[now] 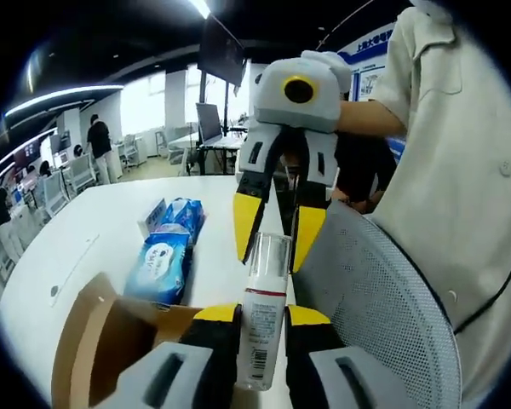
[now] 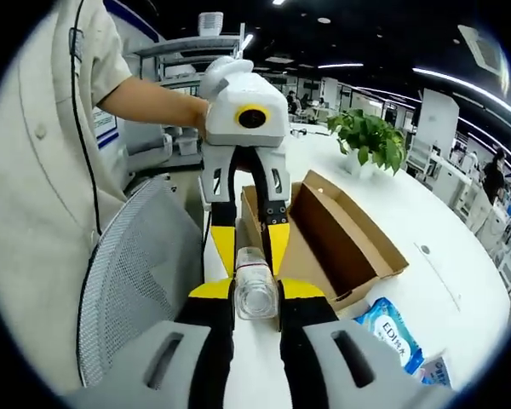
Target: Operate the shoe box by opening the lid, removing the specified soft item, and placing it in the target area until the item is outside and the box remains undamaged.
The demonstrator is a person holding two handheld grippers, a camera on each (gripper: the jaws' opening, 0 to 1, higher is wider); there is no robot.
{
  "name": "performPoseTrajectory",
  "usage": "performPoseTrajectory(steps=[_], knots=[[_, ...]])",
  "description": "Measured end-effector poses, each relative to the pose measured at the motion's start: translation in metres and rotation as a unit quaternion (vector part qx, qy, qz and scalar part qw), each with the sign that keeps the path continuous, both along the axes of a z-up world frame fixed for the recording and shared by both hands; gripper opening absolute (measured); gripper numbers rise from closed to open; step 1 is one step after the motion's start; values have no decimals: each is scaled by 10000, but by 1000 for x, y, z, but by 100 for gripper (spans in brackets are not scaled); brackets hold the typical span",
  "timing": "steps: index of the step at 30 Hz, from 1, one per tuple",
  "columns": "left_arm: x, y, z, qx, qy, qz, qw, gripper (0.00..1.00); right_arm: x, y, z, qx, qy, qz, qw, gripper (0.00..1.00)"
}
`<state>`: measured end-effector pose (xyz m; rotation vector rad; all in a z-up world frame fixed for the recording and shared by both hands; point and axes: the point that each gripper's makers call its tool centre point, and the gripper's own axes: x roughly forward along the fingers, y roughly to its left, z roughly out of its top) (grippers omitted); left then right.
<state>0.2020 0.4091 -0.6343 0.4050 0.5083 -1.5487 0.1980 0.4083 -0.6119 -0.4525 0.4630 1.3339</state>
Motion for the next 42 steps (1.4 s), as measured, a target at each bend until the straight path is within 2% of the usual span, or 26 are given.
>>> performPoseTrajectory(steps=[5,11,14,17,23,26,42], knots=[[2,-3,2,-73,-16,60,10000,19,3,-4,3,-107,67,-33,9999,16],[6,-7,5,-82,-142,102,9998,20,6,-9,4,-269,2,26,9996,16],[9,-8,6,-94,-187,165,9996,28,10,-13,6,-286,1,4,9996,15],[12,-7,7,-126,-236,235,9994,30,15,-16,7,-313,-13,-29,9995,15],[28,7,5,-107,-312,636,9974,36,27,-25,10,-381,-71,-78,9992,16],[33,13,7,-146,-315,830,9959,42,36,-32,12,-434,-105,-116,9989,16],[56,60,14,-251,-351,1960,9797,67,89,-78,27,-911,-384,-202,9949,16]])
